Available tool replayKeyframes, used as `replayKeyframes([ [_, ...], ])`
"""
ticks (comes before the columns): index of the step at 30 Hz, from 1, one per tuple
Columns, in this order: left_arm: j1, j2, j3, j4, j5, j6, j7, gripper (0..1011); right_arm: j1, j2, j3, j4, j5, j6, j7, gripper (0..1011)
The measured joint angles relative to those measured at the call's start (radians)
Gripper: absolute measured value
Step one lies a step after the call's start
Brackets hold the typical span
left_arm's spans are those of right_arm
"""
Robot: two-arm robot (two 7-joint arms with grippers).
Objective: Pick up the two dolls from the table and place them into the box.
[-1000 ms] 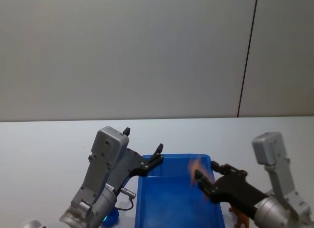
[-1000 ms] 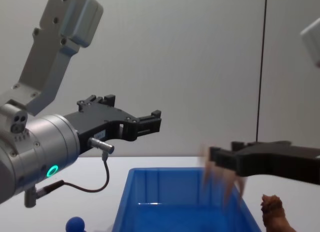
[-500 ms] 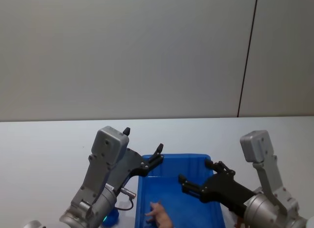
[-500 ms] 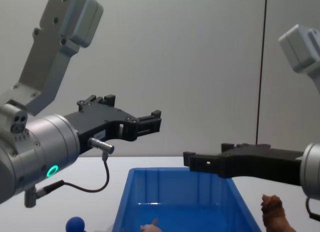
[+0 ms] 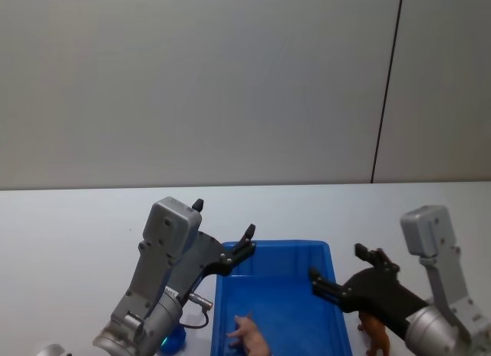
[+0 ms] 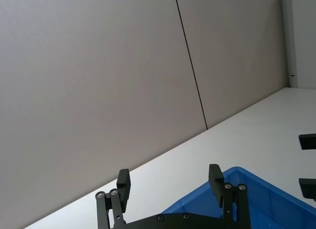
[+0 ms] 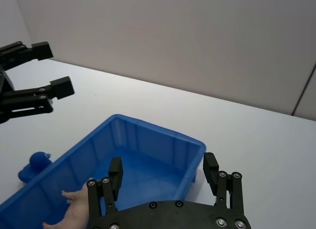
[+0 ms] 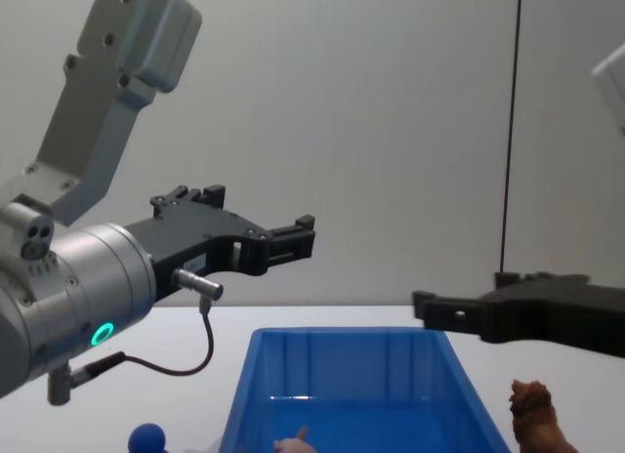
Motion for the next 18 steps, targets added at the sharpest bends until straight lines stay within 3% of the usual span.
replayKeyframes([
  [18,0.0,0.0,0.0,0.0,0.0,0.0,0.0,1001,-0.097,0.047,0.017,-0.088,-0.009,0.066,-0.138,1001],
])
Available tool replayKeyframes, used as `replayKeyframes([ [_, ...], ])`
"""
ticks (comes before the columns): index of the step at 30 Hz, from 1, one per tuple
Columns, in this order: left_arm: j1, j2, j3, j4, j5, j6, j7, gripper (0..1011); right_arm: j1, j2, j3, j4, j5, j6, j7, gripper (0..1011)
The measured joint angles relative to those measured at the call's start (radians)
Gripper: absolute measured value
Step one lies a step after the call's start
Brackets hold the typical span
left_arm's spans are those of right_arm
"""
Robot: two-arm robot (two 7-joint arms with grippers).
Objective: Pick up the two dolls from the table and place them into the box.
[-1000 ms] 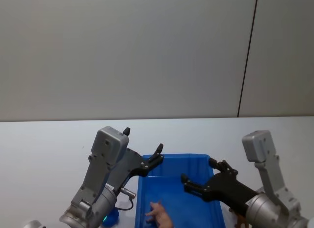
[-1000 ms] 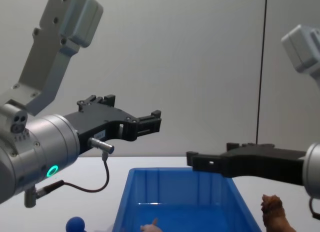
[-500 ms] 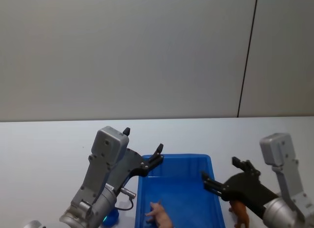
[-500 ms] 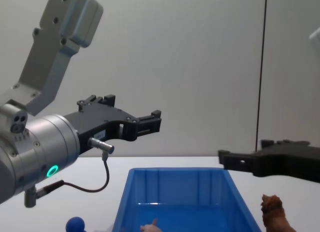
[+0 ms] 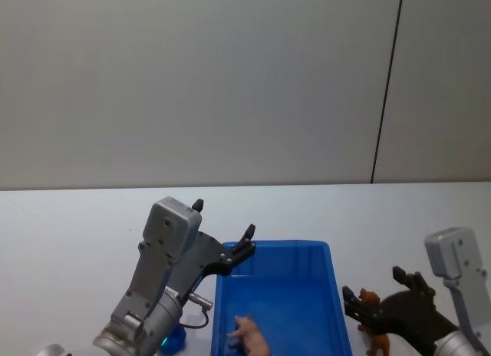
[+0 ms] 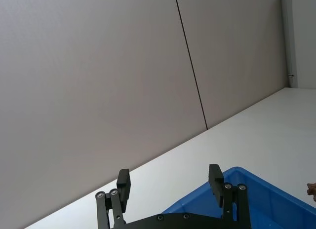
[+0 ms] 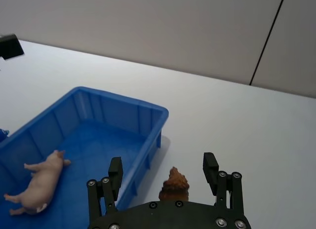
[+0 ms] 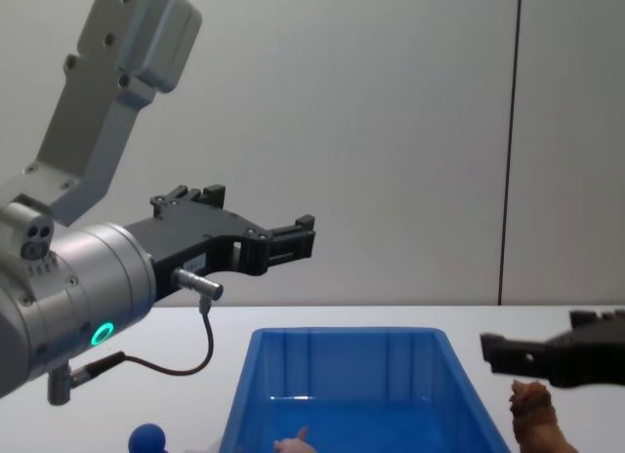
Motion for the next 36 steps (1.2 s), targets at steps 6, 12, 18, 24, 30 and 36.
replayKeyframes([
  [6,0.0,0.0,0.0,0.0,0.0,0.0,0.0,1001,-0.022,0.006,0.001,-0.007,0.001,0.023,-0.025,1001],
  [12,0.0,0.0,0.0,0.0,0.0,0.0,0.0,1001,-0.042,0.009,0.0,-0.008,-0.001,0.041,-0.046,1001],
  [18,0.0,0.0,0.0,0.0,0.0,0.0,0.0,1001,-0.054,0.008,-0.002,0.003,-0.005,0.054,-0.058,1001],
  [24,0.0,0.0,0.0,0.0,0.0,0.0,0.0,1001,-0.059,0.004,-0.004,0.021,-0.01,0.058,-0.065,1001],
  [30,0.0,0.0,0.0,0.0,0.0,0.0,0.0,1001,-0.059,-0.002,-0.007,0.044,-0.017,0.057,-0.067,883],
  [36,0.0,0.0,0.0,0.0,0.0,0.0,0.0,1001,-0.053,-0.013,-0.011,0.08,-0.024,0.044,-0.062,707],
])
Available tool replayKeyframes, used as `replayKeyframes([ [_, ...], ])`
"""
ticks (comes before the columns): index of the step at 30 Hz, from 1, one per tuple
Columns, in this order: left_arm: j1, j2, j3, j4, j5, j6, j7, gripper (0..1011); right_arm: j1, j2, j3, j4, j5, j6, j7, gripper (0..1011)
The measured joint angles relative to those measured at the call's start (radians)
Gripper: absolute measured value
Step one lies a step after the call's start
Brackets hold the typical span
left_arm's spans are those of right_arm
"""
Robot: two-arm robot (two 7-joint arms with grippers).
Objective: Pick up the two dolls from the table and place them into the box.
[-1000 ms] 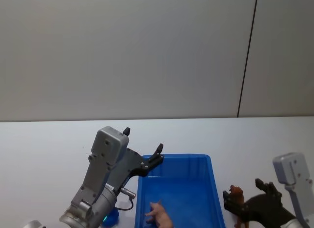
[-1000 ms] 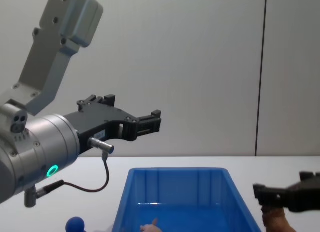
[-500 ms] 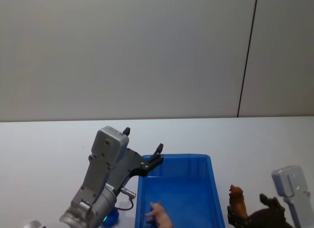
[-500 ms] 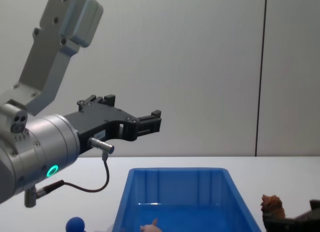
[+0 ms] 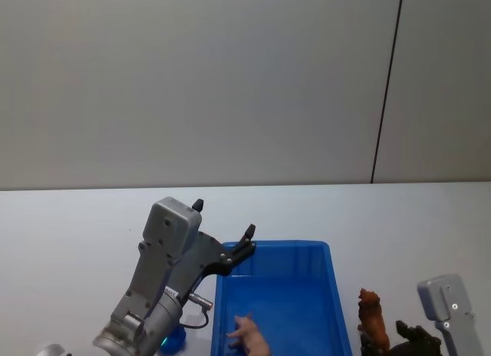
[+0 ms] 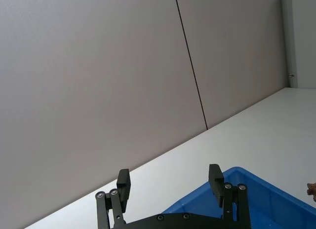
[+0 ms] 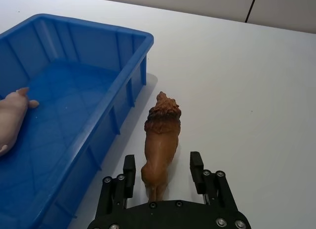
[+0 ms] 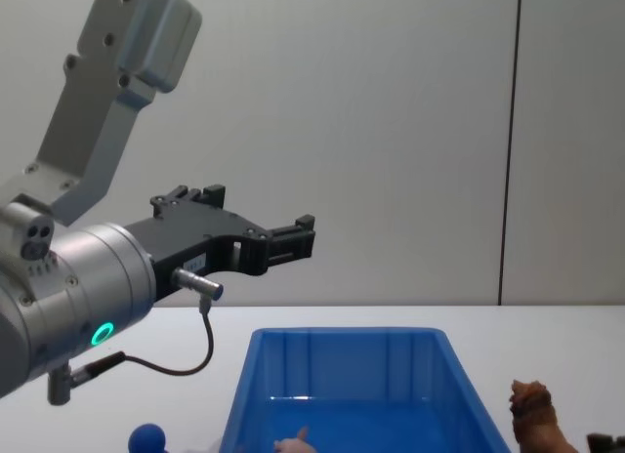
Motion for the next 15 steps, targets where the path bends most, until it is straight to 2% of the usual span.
replayKeyframes([
  [9,0.0,0.0,0.0,0.0,0.0,0.0,0.0,1001,0.002,-0.007,-0.002,0.016,-0.005,-0.015,0.005,407],
  [10,0.0,0.0,0.0,0.0,0.0,0.0,0.0,1001,0.001,-0.008,-0.002,0.016,-0.006,-0.019,0.005,407],
  [13,0.0,0.0,0.0,0.0,0.0,0.0,0.0,1001,0.0,-0.008,-0.003,0.007,-0.011,-0.027,0.005,297],
  [15,0.0,0.0,0.0,0.0,0.0,0.0,0.0,1001,-0.001,-0.008,-0.003,0.0,-0.014,-0.033,0.005,283],
])
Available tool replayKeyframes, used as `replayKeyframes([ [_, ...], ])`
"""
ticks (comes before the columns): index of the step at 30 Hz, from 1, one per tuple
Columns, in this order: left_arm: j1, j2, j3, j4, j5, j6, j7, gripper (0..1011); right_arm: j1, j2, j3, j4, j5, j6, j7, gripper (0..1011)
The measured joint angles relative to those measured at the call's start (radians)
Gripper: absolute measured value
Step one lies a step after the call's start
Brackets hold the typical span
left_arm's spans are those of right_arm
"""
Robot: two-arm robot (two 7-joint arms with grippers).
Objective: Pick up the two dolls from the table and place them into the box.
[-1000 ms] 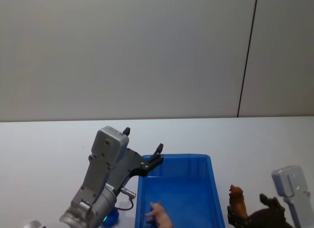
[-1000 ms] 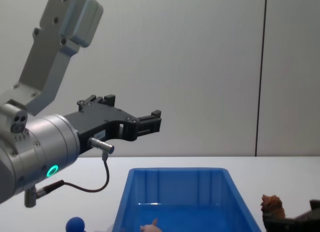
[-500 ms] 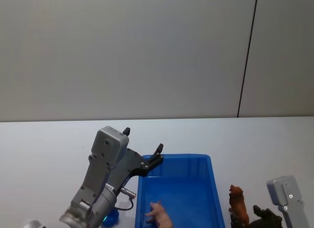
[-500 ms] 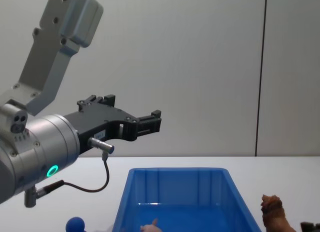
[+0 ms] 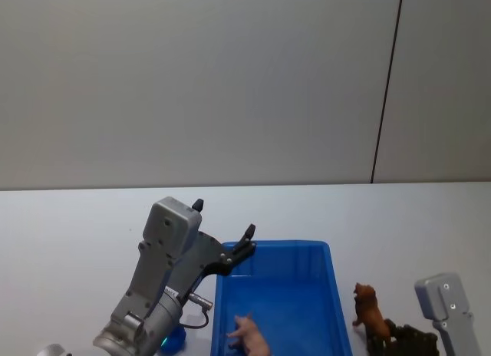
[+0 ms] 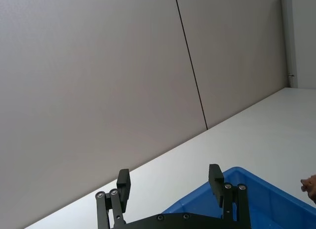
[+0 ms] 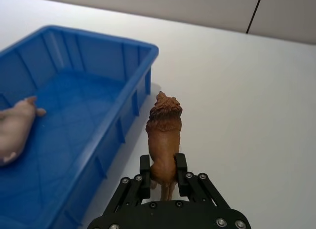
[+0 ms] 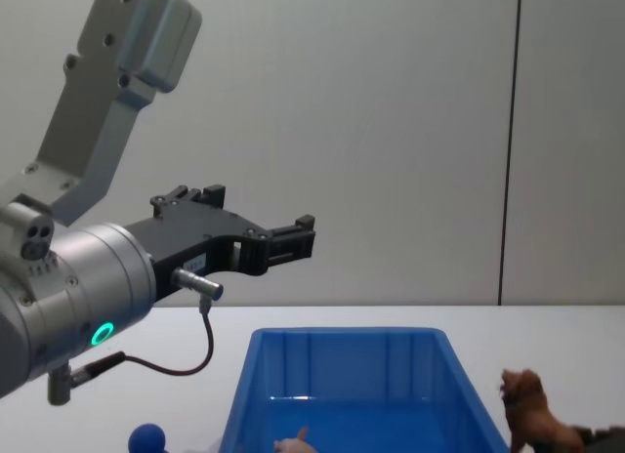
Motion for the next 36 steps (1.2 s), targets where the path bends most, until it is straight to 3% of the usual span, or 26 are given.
replayKeyframes([
  [15,0.0,0.0,0.0,0.0,0.0,0.0,0.0,1001,0.005,-0.001,-0.004,-0.088,-0.047,-0.069,0.026,283],
  [27,0.0,0.0,0.0,0.0,0.0,0.0,0.0,1001,0.068,-0.041,-0.025,-0.089,-0.068,-0.106,0.132,298],
  [36,0.0,0.0,0.0,0.0,0.0,0.0,0.0,1001,0.109,-0.069,-0.034,-0.045,-0.069,-0.104,0.175,595],
])
